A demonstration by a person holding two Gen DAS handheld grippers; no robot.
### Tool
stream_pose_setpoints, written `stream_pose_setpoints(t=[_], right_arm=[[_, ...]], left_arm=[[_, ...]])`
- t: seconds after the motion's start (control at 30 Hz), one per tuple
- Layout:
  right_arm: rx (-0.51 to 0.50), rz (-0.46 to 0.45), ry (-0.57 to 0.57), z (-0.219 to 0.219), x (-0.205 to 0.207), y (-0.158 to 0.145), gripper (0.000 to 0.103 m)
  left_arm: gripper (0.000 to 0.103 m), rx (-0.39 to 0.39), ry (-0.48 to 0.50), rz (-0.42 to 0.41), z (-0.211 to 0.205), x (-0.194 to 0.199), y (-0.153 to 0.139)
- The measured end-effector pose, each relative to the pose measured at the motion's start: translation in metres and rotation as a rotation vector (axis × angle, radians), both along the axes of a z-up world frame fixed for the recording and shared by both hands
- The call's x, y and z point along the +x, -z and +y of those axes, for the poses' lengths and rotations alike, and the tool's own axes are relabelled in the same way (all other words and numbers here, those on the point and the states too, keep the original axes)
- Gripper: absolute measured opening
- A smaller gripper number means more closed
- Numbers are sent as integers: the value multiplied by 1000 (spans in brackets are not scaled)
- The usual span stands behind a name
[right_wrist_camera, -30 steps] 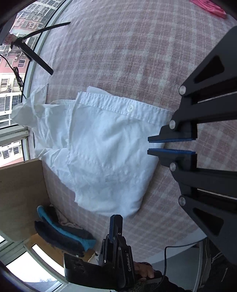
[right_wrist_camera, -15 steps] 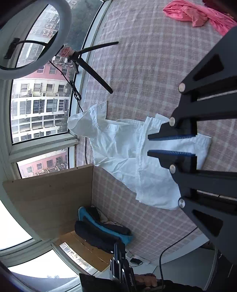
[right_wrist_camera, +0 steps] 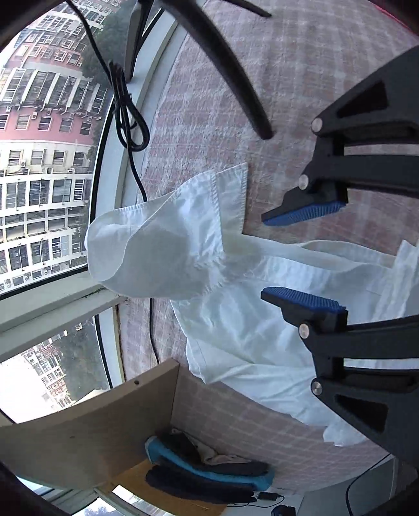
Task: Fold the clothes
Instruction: 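Grasp the shirt collar with the right gripper and fold it over the hem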
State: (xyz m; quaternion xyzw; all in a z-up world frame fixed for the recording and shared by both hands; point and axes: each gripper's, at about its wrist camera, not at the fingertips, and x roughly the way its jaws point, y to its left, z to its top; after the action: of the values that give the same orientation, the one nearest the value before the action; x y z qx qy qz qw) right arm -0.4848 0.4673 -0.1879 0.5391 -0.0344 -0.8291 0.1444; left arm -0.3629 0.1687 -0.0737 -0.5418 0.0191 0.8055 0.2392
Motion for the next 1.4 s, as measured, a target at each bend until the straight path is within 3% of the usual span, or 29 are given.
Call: stream_pose_setpoints(t=[0.33,0.47,0.57,0.63,0.8,0.93,1.1,1.27,1.4], right_arm=[[33,-26,-35,-15,-54,40,40],[85,37,-86,-28,-53,30,40],[56,47,-121,-31,-47,17,10],[29,68,-134,-31,-40,1,7],[-28,236,-212,-31,4,-73,6],[-20,338,-297,-33,50,-125,6],[-4,436,-377,-32,105,-165,6],[31,507,-501,-27,185,-168,6],[92,450,-555,-31,231,-134,7]], left_arm=[[4,-5,10,-42,2,-25,28],[4,-6,0,-54,-1,-26,32],[4,-4,-12,-59,-7,-22,30],[4,-4,-17,-58,-11,-17,27],[4,-4,-20,-55,-22,0,18],[3,57,2,-92,-18,15,18],[3,46,45,-73,2,33,18],[4,34,39,-53,-2,43,12],[4,18,33,-33,-2,37,6]])
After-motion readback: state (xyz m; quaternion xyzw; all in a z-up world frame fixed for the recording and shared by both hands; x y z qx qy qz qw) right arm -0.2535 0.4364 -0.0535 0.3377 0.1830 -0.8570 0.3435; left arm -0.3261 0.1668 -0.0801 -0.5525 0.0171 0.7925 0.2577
